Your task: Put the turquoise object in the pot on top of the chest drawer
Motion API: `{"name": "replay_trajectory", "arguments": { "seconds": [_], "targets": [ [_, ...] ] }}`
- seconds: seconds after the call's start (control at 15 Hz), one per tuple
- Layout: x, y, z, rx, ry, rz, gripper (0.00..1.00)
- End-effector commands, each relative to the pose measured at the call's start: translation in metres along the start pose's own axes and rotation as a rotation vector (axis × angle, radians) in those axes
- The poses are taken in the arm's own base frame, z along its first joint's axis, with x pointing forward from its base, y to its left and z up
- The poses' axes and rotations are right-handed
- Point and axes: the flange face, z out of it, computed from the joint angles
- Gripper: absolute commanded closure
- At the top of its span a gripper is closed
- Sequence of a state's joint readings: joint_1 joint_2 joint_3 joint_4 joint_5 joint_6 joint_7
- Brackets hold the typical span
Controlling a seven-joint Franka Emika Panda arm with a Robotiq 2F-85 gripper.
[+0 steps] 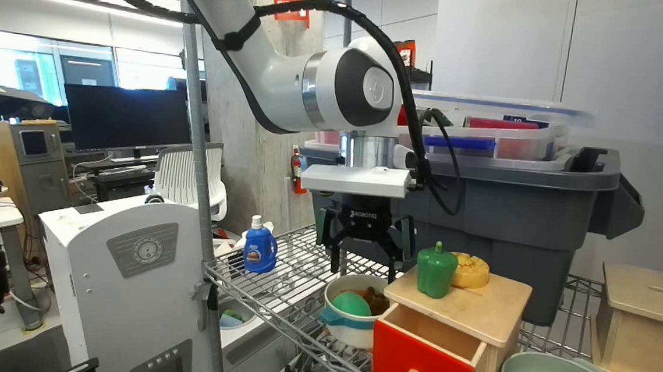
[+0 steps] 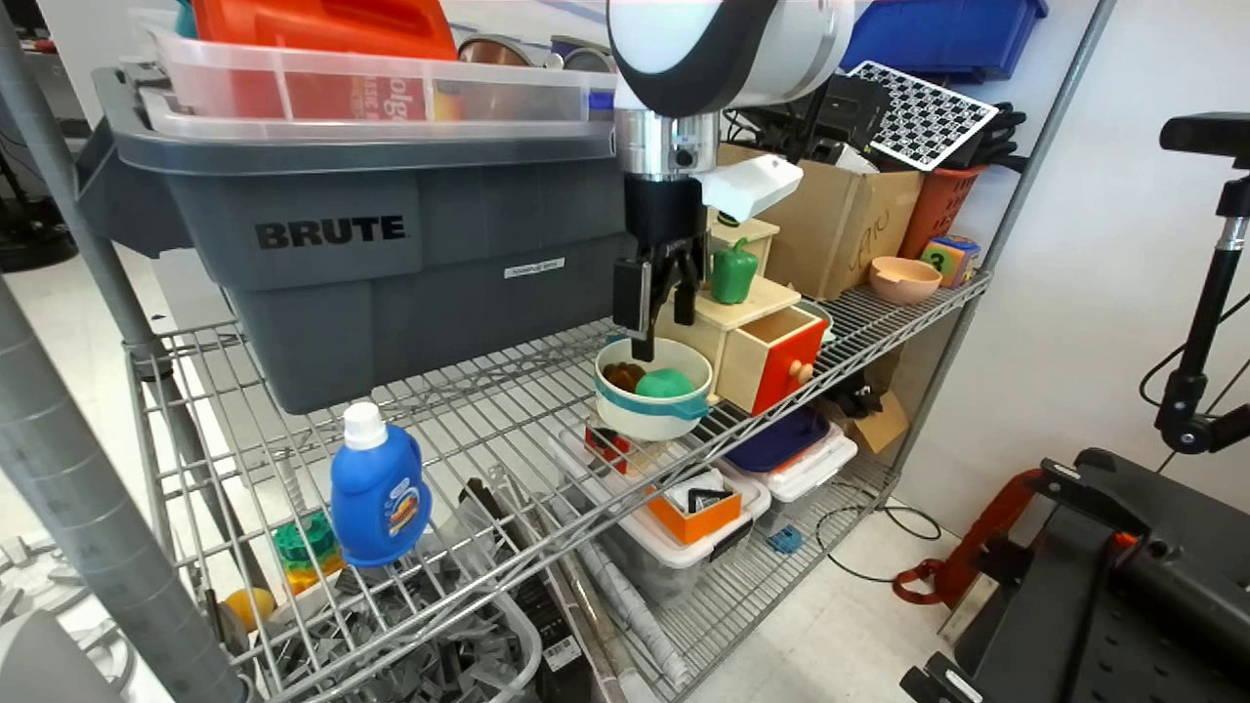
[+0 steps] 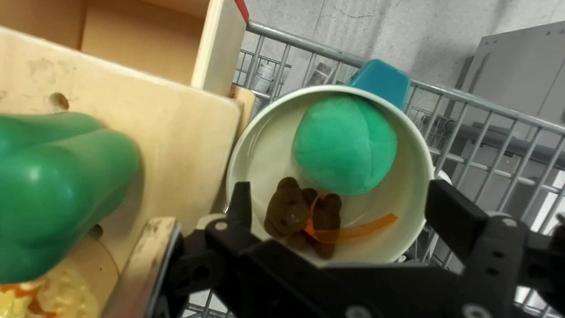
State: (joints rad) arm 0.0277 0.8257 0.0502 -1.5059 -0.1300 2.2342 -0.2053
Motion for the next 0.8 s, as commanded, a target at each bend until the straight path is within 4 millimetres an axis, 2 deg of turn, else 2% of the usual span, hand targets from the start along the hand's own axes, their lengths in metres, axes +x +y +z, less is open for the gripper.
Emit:
{"name": "replay_trajectory", "arguments": {
  "seconds": [0.0,0.27,0.53,0.6,0.67,0.73],
  "targets": [
    [0.01,0.001,0.009,0.006,-0.007,-0.02,0.0],
    [0.017,-0.005,0.028,0.009,-0.028,-0.027,0.0],
    [0.022,-0.012,0.029,0.007,-0.031,-0.038,0.0],
    [0.023,-0.013,0.03,0.007,-0.032,-0.039,0.04],
    [0.024,-0.013,0.029,0.006,-0.031,-0.04,0.26],
    [0.025,-0.014,0.027,0.005,-0.029,-0.042,0.28]
  ]
}}
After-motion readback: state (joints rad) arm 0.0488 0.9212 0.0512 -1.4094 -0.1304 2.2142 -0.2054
